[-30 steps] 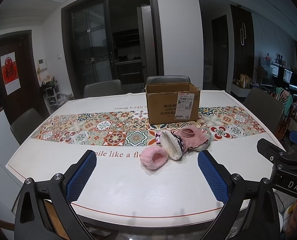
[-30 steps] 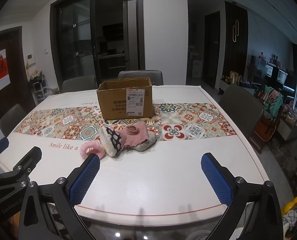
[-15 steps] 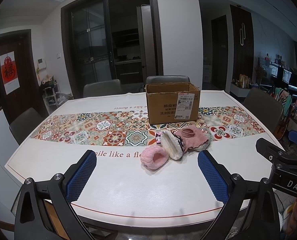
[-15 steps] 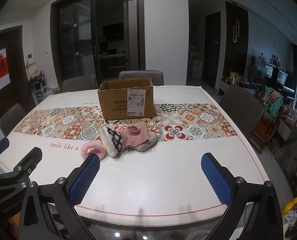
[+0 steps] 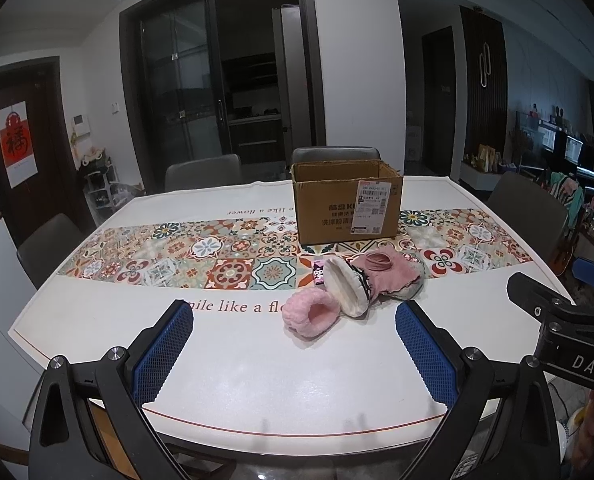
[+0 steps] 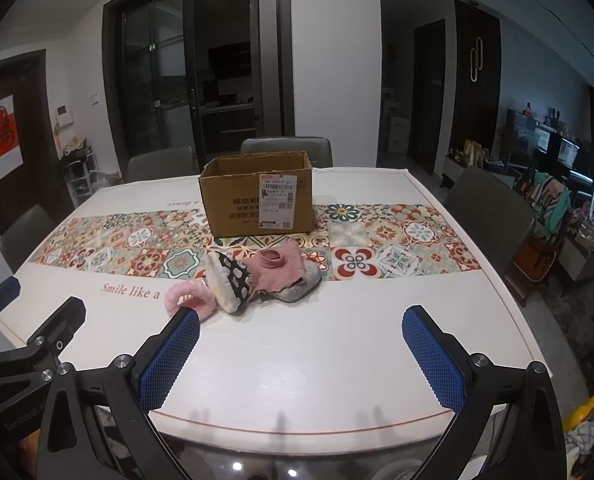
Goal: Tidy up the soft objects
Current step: 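Grasp the pink fuzzy slipper with the left tool while the right tool grasps the polka-dot slipper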
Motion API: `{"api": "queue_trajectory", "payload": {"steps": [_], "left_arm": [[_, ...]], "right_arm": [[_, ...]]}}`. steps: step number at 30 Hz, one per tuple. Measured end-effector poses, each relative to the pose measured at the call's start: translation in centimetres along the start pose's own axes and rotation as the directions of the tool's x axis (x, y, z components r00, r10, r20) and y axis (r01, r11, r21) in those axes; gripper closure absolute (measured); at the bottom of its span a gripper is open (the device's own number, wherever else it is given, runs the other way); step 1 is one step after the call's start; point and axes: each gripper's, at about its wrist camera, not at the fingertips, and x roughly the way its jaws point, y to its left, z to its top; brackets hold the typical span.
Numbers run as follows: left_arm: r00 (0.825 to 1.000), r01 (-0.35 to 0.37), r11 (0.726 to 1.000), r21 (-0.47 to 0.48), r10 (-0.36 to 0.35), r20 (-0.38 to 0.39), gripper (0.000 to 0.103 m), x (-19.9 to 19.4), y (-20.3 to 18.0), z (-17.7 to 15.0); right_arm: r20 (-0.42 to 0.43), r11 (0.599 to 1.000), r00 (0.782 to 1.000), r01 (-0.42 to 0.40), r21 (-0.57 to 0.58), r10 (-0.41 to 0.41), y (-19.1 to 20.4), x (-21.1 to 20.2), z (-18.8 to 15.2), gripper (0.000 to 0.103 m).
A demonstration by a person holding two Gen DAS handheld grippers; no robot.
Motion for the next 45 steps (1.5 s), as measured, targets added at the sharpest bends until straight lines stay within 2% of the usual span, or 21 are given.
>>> {"api": "queue_trajectory", "payload": {"steps": [7, 11, 21, 26, 34, 39, 45], "left_arm": [[0.999, 0.009, 1.000, 0.014, -0.008, -0.037, 0.001, 2.3, 0.7, 0.2], [0.998, 0.019, 0.999, 0.035, -0.017, -0.065, 0.006, 4.2, 1.0, 0.3], [0.984, 0.066, 0.996, 0.059, -0.055, -0.169, 0.019, 10.2, 2.0, 0.1], [0.970, 0.084, 0.994, 0.066, -0.067, -0.232, 0.024, 14.0, 2.0, -0.4], [0.942, 0.120, 0.992, 0.031, -0.104, -0.321, 0.039, 18.8, 2.2, -1.5], [0.922, 0.149, 0.989, 0.020, -0.132, -0.364, 0.044, 21.4, 1.8, -2.0], [0.908, 0.165, 0.986, 0.031, -0.139, -0.396, 0.048, 23.8, 0.9, -2.4]], "right_arm": [[-0.031, 1.000, 0.999, -0.025, -0.004, 0.025, 0.7, 2.1, 0.5, 0.001], [-0.046, 0.999, 0.998, -0.045, -0.017, 0.044, 1.5, 3.6, 0.9, 0.001], [-0.124, 0.992, 0.986, -0.115, -0.047, 0.108, 3.8, 8.8, 1.5, 0.014], [-0.194, 0.988, 0.973, -0.141, -0.056, 0.128, 4.9, 12.4, 1.7, 0.024], [-0.293, 0.980, 0.942, -0.189, -0.054, 0.166, 6.3, 17.8, 1.6, 0.039], [-0.342, 0.975, 0.922, -0.215, -0.054, 0.184, 7.0, 20.8, 1.7, 0.048], [-0.386, 0.966, 0.897, -0.254, -0.055, 0.214, 8.0, 23.6, 1.8, 0.057]]}}
